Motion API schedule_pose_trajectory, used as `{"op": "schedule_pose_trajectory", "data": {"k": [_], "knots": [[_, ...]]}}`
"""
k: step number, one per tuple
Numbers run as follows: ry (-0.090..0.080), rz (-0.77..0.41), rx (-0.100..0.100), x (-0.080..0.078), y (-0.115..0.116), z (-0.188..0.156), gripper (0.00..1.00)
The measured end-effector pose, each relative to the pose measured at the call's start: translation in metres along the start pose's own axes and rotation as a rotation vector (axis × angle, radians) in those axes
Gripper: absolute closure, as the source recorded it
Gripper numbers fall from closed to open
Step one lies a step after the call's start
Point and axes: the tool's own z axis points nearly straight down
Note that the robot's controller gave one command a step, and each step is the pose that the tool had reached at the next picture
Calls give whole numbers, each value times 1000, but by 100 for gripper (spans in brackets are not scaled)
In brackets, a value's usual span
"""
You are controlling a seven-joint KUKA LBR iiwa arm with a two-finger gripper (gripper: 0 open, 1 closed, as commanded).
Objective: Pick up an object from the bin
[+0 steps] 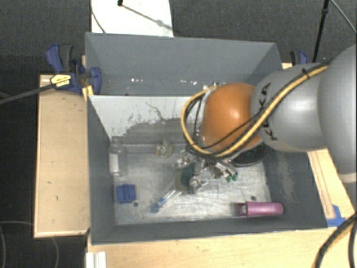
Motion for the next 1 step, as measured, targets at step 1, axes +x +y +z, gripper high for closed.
{"op": "schedule_pose_trajectory", "data": {"k": [1], "knots": [[-5, -196, 4, -9, 4, -141, 100]]}}
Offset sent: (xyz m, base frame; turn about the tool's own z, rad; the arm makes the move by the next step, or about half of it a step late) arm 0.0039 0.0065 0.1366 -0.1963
